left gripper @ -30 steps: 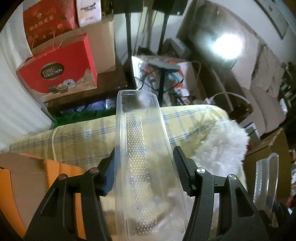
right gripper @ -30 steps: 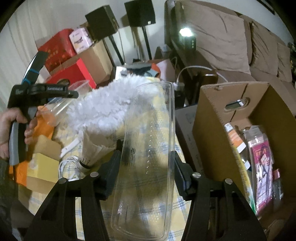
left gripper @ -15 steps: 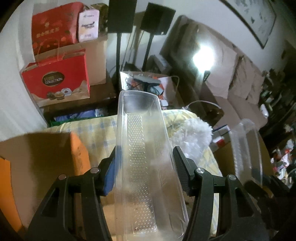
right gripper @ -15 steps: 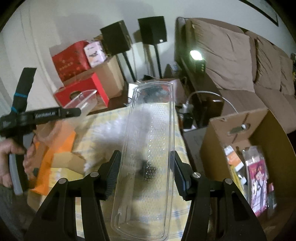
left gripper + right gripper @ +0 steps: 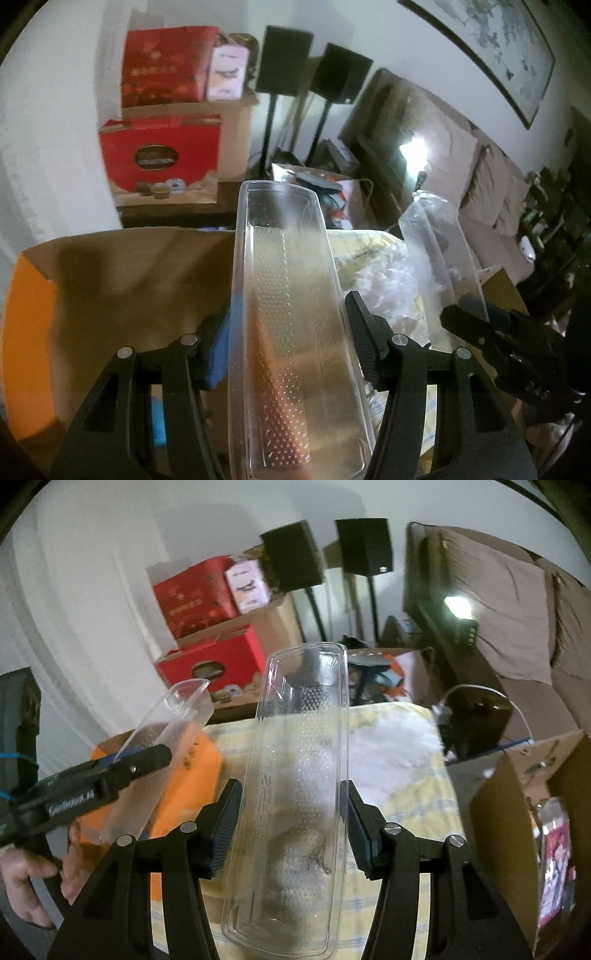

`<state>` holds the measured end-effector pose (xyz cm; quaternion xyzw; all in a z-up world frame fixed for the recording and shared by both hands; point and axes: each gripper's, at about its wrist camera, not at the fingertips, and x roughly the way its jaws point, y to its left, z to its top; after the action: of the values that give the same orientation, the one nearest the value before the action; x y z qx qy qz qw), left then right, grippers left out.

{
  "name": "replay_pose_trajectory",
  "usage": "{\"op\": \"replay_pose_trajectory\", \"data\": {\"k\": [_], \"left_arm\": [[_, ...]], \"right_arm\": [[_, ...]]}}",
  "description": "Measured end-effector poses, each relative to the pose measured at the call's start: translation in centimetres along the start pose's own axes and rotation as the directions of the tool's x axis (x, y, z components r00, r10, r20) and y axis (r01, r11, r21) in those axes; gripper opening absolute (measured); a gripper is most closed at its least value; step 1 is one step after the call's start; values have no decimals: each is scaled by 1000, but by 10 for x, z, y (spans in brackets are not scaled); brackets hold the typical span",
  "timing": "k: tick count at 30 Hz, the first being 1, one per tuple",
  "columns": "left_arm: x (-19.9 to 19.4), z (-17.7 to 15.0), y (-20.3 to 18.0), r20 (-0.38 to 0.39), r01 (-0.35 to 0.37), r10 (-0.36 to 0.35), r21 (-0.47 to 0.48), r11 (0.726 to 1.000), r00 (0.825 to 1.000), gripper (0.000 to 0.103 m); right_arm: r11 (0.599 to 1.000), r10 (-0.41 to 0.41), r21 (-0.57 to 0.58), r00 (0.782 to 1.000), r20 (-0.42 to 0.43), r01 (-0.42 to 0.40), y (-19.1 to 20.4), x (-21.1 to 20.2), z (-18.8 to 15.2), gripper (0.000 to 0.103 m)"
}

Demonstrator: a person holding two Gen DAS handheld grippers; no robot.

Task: Organize objects
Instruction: 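Carry both clear containers over the orange box with both tools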

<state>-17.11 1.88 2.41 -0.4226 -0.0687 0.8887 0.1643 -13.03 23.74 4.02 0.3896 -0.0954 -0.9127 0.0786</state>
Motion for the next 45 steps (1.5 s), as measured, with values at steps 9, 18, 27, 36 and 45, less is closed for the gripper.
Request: {"op": "replay_pose_trajectory", "data": {"k": [9, 18, 27, 36, 45], "left_arm": [[-32, -13, 44, 43, -53, 56, -57, 997, 998, 53], [-59, -26, 89, 45, -128, 131, -74, 989, 990, 53], [-75, -35, 136, 37, -180, 185, -109, 978, 982, 53], [-65, -53, 185, -26, -220, 218, -151, 964, 976, 53], [-40, -67, 208, -67, -230, 221, -180, 956, 973, 53]], "right_arm": [[995, 74, -60, 997, -38, -76, 57, 23, 5, 55], [982, 105, -148, 992, -63, -113, 114, 39, 9, 55], [969, 137, -191, 986, -99, -154, 164, 57, 5, 55], [972, 129, -181, 982, -138, -153, 182, 80, -5, 55], [983, 103, -134, 979, -178, -128, 173, 103, -24, 55]]}}
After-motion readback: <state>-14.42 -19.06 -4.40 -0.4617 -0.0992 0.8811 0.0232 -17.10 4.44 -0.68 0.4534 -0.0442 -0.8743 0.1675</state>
